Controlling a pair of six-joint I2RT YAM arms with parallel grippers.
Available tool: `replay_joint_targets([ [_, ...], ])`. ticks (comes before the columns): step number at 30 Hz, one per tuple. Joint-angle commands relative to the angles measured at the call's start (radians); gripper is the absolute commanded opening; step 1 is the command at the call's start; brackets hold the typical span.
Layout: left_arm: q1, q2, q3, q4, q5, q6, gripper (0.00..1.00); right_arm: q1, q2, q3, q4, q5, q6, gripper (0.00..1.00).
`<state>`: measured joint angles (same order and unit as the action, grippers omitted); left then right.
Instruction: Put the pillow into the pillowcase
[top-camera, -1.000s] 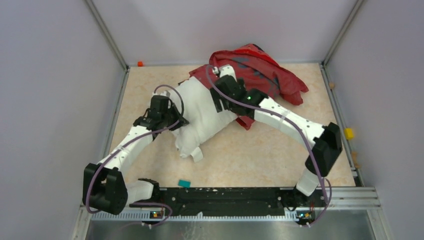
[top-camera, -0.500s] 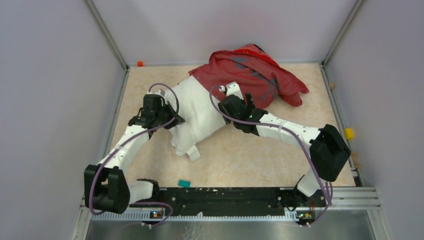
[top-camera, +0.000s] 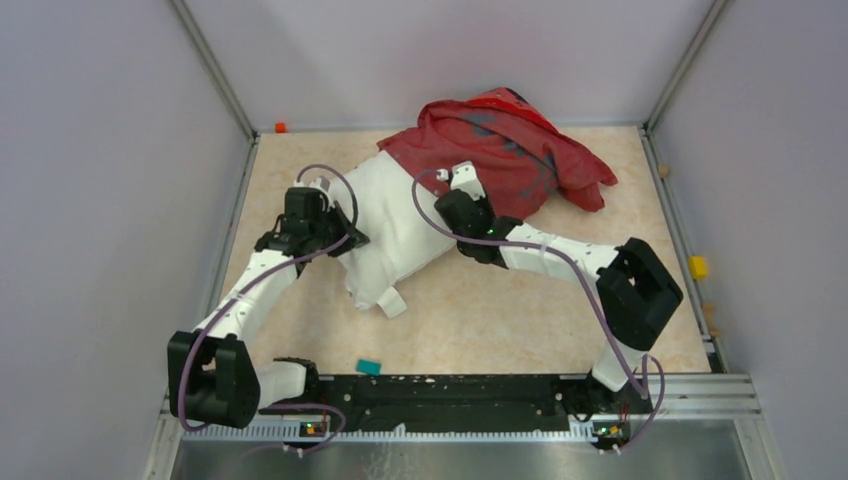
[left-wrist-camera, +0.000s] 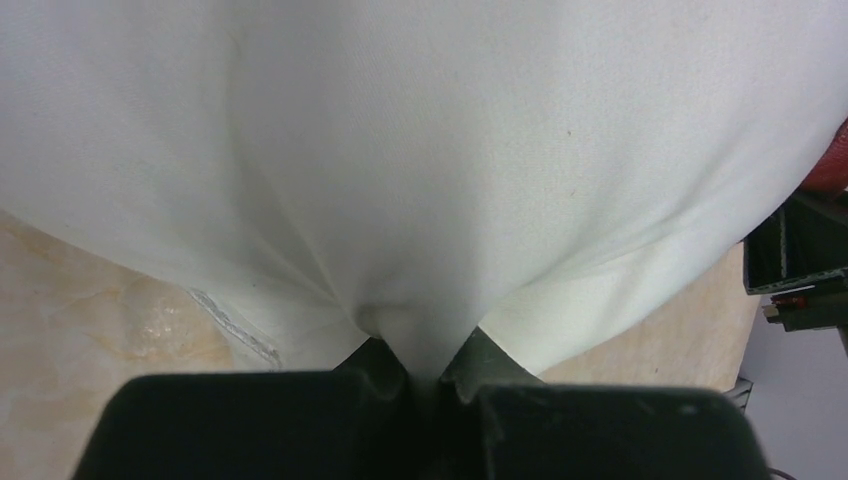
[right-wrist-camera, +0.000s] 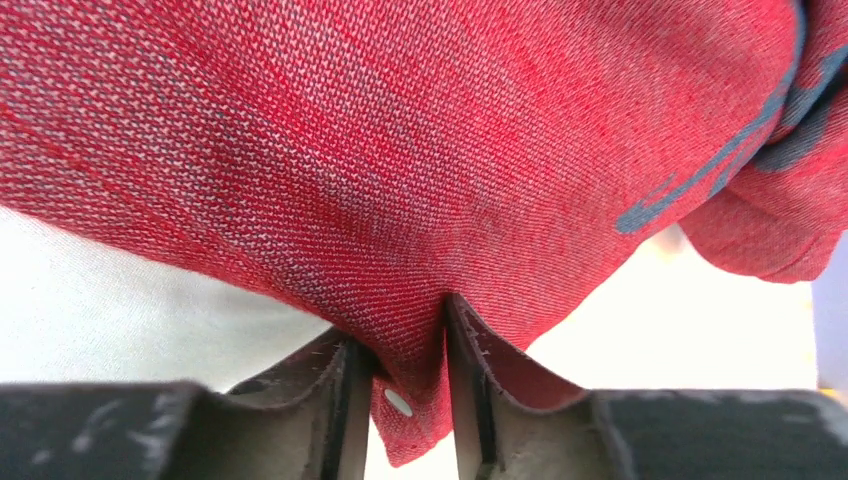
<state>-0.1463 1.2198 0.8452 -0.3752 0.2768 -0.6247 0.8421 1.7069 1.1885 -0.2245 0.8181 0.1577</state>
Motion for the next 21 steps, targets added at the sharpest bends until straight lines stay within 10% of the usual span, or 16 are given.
replay_joint_targets([
  [1,0.033,-0.015,0.018,-0.035,-0.108,0.04,0.0,-0.029,-0.035,0.075,-0.045,0.167,-0.006,0.25],
  [8,0.043,-0.019,-0.007,-0.037,-0.126,0.057,0.0,-0.047,-0.083,0.125,-0.096,0.147,-0.013,0.0],
  [15,0.037,-0.005,-0.011,0.016,-0.007,0.034,0.0,0.01,-0.109,0.273,-0.214,0.003,0.035,0.0],
  [21,-0.26,-0.003,0.122,0.075,-0.127,-0.054,0.0,0.297,0.075,0.715,-0.388,-0.174,0.087,0.0],
])
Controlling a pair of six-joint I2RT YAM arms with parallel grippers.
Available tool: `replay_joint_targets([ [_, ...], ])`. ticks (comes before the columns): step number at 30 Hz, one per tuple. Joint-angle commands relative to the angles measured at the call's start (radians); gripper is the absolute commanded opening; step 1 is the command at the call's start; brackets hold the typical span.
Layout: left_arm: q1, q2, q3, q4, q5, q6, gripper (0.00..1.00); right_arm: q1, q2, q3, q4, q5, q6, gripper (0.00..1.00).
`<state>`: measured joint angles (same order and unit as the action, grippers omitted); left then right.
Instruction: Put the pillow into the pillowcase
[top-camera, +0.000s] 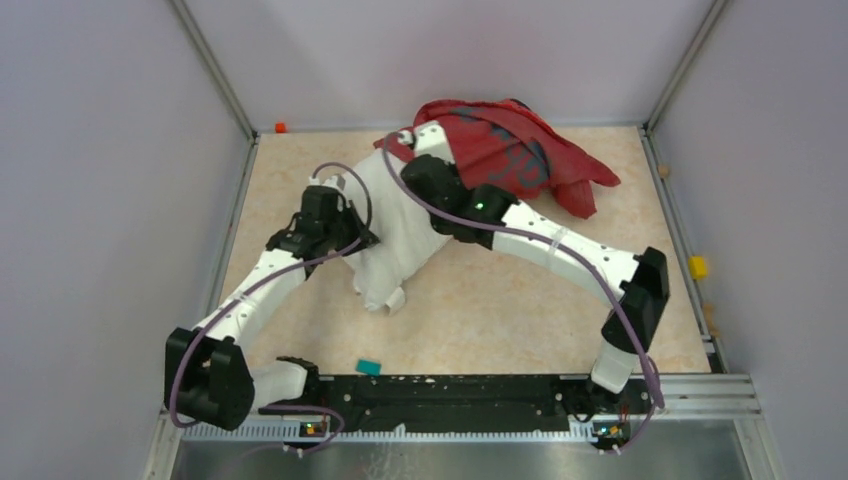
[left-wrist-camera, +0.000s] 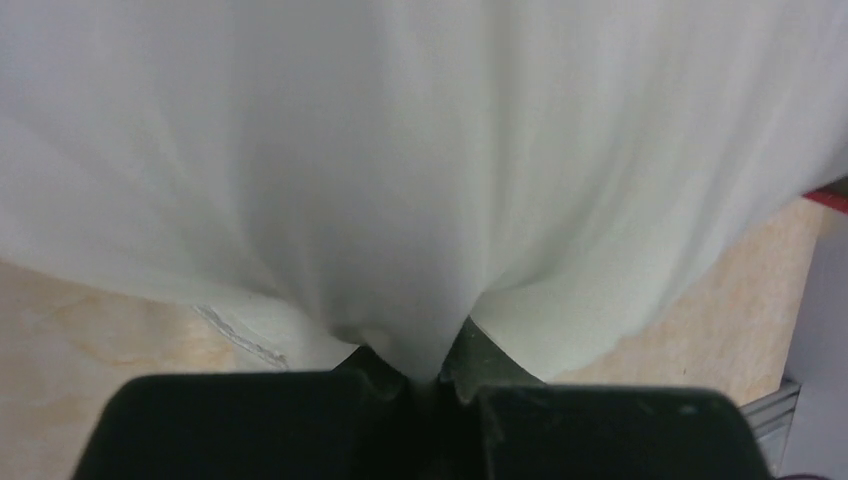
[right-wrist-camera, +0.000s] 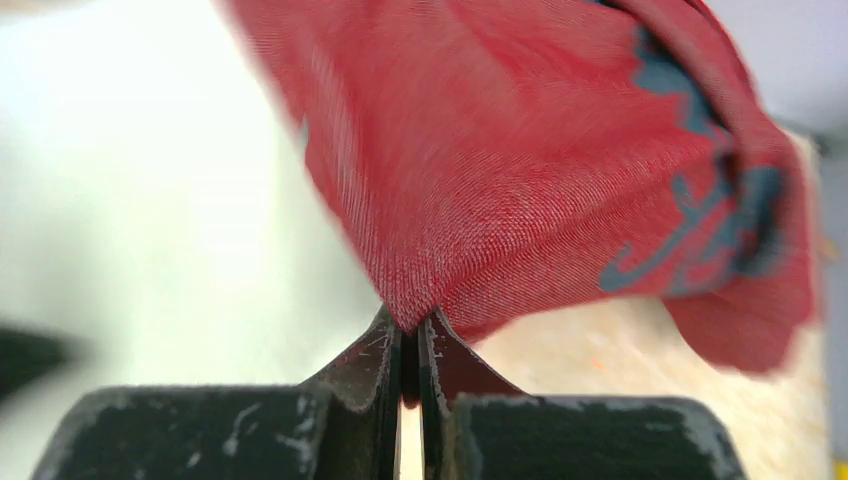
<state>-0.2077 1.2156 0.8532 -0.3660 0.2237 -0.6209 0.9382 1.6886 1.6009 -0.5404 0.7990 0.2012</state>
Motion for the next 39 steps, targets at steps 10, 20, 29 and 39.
replay_joint_targets([
  [10,-0.236,-0.057,0.275,-0.023,-0.207,-0.042,0.0,0.222,0.152,0.566,-0.206,-0.174,0.062,0.0],
  [20,-0.237,-0.05,0.244,-0.015,-0.149,-0.07,0.02,0.077,0.098,0.49,-0.214,-0.351,0.131,0.0],
  [29,-0.189,0.033,0.216,-0.002,-0.129,-0.166,0.0,0.076,-0.106,0.122,-0.135,-0.326,0.199,0.55],
  [39,-0.152,0.038,0.157,0.044,-0.115,-0.209,0.0,0.059,-0.448,-0.392,-0.199,-0.082,0.443,0.65],
])
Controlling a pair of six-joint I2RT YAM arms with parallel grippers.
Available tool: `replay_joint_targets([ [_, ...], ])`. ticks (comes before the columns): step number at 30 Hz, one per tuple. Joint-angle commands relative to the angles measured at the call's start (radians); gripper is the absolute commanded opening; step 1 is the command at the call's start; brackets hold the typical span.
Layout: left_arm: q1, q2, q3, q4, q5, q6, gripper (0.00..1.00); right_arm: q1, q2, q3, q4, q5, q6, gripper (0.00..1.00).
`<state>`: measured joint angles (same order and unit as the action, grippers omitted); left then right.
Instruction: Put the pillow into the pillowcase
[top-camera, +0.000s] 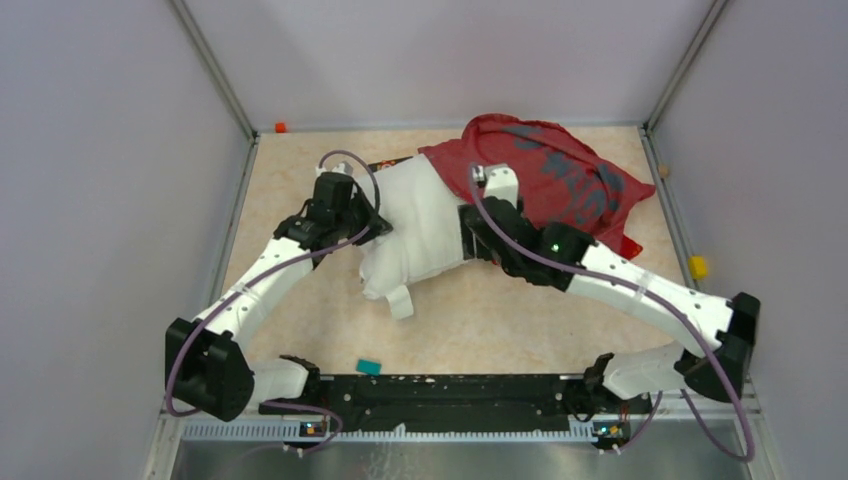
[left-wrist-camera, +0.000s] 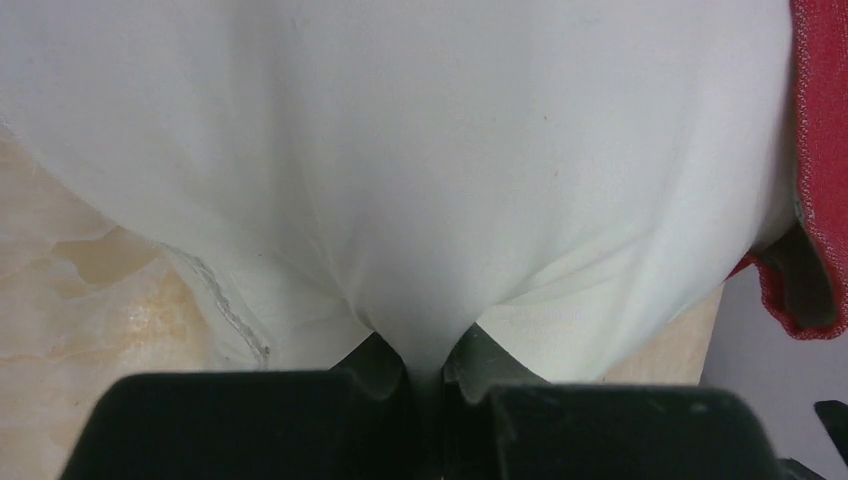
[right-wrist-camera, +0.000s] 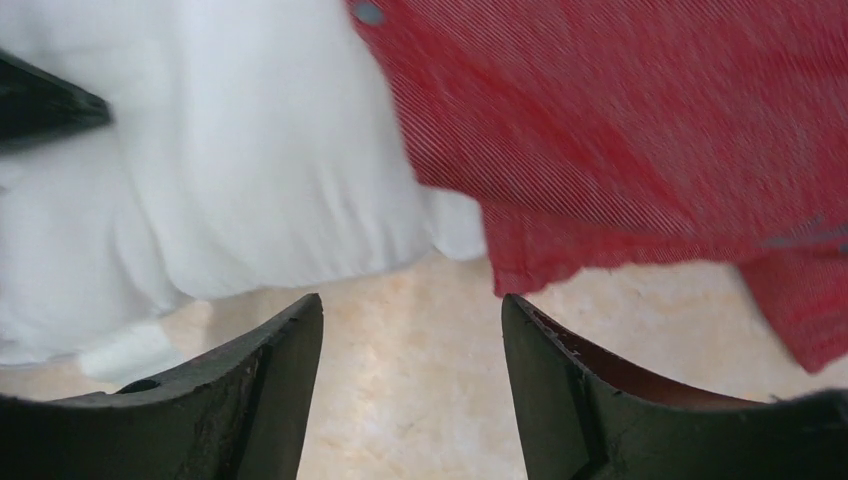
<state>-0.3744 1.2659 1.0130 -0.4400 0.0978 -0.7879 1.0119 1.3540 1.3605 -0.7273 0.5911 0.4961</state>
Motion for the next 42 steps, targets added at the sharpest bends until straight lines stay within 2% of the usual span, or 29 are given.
replay_joint_targets([
  [1,0.015,-0.013,-0.004,0.119,0.014,-0.043,0.0,-0.023,-0.135,-0.209,-0.004,0.134,0.172,0.66],
  [5,0.02,-0.011,-0.007,0.118,0.017,-0.038,0.0,-0.084,-0.204,-0.437,0.169,0.101,0.156,0.69],
  [9,0.023,-0.01,-0.008,0.113,0.018,-0.029,0.0,-0.15,-0.19,-0.563,0.374,0.05,0.106,0.71],
  [14,0.036,-0.011,-0.011,0.11,0.02,-0.02,0.0,-0.172,-0.102,-0.615,0.596,0.037,0.021,0.73],
  [21,0.044,0.002,-0.01,0.103,0.024,-0.009,0.0,-0.21,0.038,-0.59,0.67,0.049,0.012,0.73],
  [25,0.049,0.003,-0.008,0.098,0.016,0.0,0.0,-0.228,0.062,-0.548,0.563,0.176,0.04,0.6],
  [26,0.05,0.004,-0.008,0.097,0.015,0.003,0.0,-0.23,0.058,-0.542,0.535,0.199,0.045,0.5],
  [28,0.051,0.005,-0.009,0.096,0.004,0.009,0.0,-0.231,0.043,-0.524,0.478,0.224,0.054,0.18],
  [29,0.051,0.006,-0.01,0.094,-0.001,0.012,0.0,-0.231,0.031,-0.513,0.452,0.226,0.059,0.06],
  [30,0.051,0.009,-0.01,0.095,-0.005,0.019,0.0,-0.231,0.019,-0.501,0.433,0.225,0.06,0.0],
  [34,0.051,0.015,-0.008,0.093,-0.016,0.038,0.0,-0.164,-0.056,-0.408,0.311,0.251,0.051,0.0],
  [36,0.051,0.02,0.002,0.086,-0.016,0.057,0.0,-0.11,-0.078,-0.302,0.259,0.186,0.028,0.0],
  [39,0.049,0.02,0.026,0.068,-0.013,0.076,0.0,0.069,-0.012,-0.015,0.186,0.212,-0.051,0.0],
  [42,0.022,0.002,0.064,0.067,0.015,0.083,0.0,0.115,0.12,0.264,0.08,0.158,-0.111,0.0],
])
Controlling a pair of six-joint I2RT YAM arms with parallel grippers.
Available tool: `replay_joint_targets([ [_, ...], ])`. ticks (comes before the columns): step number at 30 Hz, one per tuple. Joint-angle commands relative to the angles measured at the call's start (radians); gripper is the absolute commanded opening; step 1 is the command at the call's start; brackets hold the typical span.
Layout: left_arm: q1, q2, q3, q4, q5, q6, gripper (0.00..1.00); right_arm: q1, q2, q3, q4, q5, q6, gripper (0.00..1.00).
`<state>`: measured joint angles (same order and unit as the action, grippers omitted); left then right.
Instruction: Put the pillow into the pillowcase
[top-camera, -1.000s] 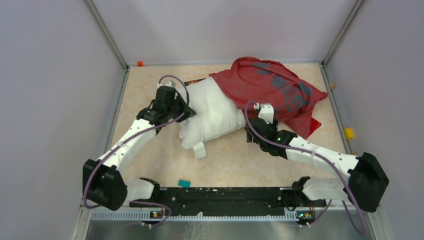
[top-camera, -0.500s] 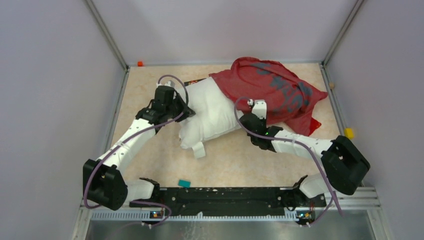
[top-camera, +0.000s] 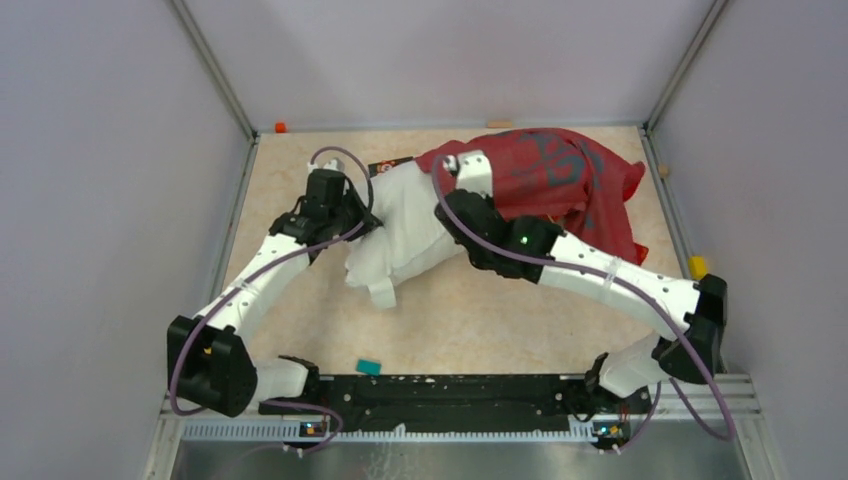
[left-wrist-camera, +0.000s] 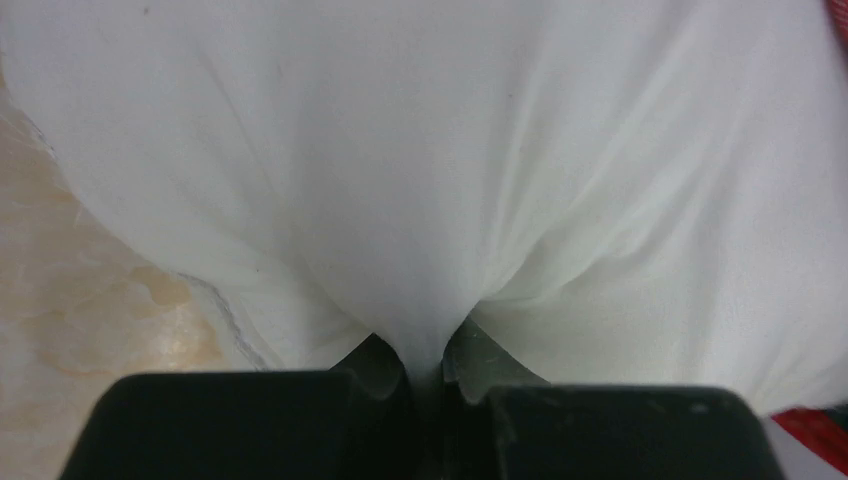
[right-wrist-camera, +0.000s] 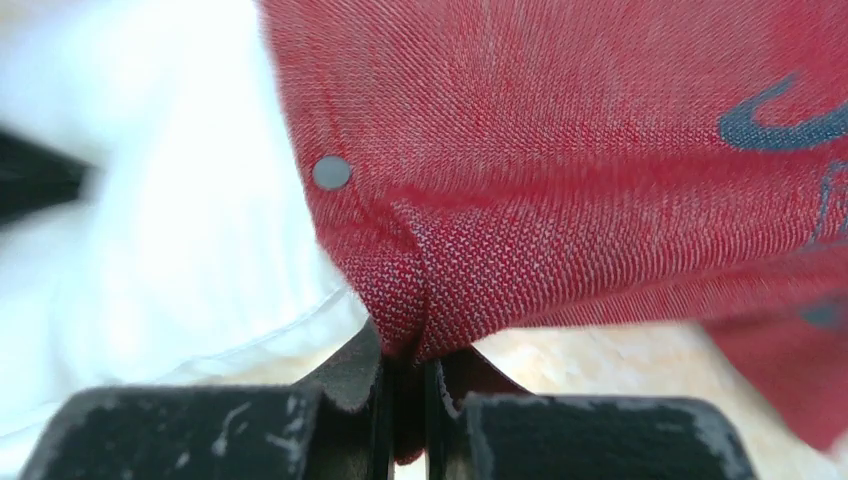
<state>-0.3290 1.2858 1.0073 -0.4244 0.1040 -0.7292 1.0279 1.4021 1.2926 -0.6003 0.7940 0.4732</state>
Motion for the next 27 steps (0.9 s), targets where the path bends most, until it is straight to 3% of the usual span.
replay_joint_targets([
  [1,-0.057,-0.026,0.094,0.034,0.003,0.029,0.0,0.099,0.097,0.388,-0.038,-0.064,-0.125,0.0],
  [6,-0.178,-0.065,0.195,-0.043,0.072,0.04,0.04,-0.011,0.245,0.672,-0.078,-0.262,-0.186,0.0],
  [9,-0.213,-0.09,0.243,-0.092,0.119,0.043,0.16,-0.13,0.345,0.76,-0.091,-0.419,-0.166,0.0],
  [14,-0.215,-0.119,0.306,-0.136,0.199,0.104,0.62,-0.271,0.508,0.728,-0.044,-0.555,-0.122,0.0],
  [17,-0.214,-0.125,0.357,-0.186,0.116,0.163,0.96,-0.311,0.575,0.664,0.02,-0.578,-0.116,0.0],
  [23,-0.209,-0.149,0.455,-0.296,-0.134,0.256,0.99,-0.333,0.645,0.684,0.039,-0.571,-0.094,0.0],
  [27,-0.209,-0.147,0.39,-0.315,-0.141,0.248,0.99,-0.331,0.642,0.729,0.017,-0.543,-0.095,0.0],
])
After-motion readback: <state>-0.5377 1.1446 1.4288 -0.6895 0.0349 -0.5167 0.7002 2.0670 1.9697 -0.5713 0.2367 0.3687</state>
